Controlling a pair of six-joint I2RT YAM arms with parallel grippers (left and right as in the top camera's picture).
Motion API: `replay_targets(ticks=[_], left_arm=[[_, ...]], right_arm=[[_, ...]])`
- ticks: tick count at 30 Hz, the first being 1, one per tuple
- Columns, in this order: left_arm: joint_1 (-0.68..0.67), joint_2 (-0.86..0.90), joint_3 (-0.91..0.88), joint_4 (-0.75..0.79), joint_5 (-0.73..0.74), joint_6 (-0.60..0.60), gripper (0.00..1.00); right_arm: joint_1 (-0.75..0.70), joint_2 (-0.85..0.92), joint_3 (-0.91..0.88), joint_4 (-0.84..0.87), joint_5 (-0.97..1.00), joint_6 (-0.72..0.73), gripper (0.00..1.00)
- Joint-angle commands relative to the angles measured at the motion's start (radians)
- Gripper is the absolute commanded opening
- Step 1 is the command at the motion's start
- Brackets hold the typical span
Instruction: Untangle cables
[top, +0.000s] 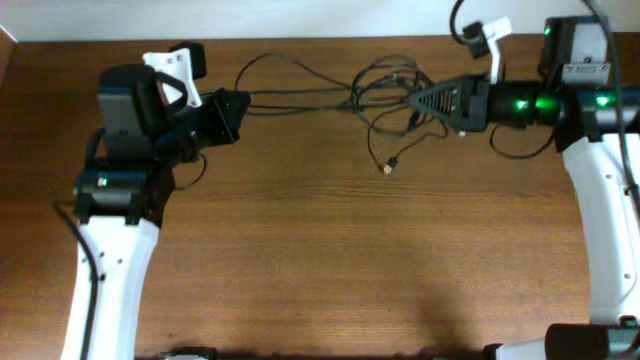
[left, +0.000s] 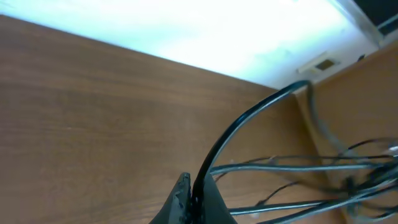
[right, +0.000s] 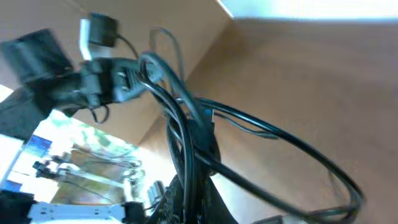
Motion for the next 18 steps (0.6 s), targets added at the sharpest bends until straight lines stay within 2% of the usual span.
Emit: replay_targets(ticks=[1,3,8,11,14,16,17,18], left_arm=[[0.109,0.087,0.004,-0.009,-0.486,0.08,0.0],[0.142,0.101,0.004,0.004,-0.632,0.081,0.0],[0.187,0.105,0.004,0.018,-0.725,0.077,0.0],[0.217,0.105,0.004,0.016,-0.787,-0.026,0.0],[0.222,0.105,0.004,0.016,-0.695,-0.04,0.0],[0.221,0.105,0.004,0.027,-0.541,-0.003,0.0],[0.221,0.105,0.004,0.047,-0.392,0.071,0.0],[0.221,0.105,0.004,0.084,-0.138,0.185,0.0]], right_arm=[[-0.116,-0.018,0.163,0.009,0.154,-0.026,0.04],[-0.166,-0.018,0.232,0.012,0.194,-0.01,0.04],[-0.284,-0.018,0.258,0.015,0.198,0.014,0.04],[-0.371,-0.016,0.258,-0.006,0.209,0.082,0.04],[-0.403,-0.016,0.258,-0.051,0.269,0.084,0.04],[-0.399,-0.016,0.258,-0.098,0.378,0.084,0.05],[-0.393,-0.016,0.258,-0.119,0.406,0.084,0.2],[-0.378,-0.016,0.258,-0.146,0.41,0.084,0.32]])
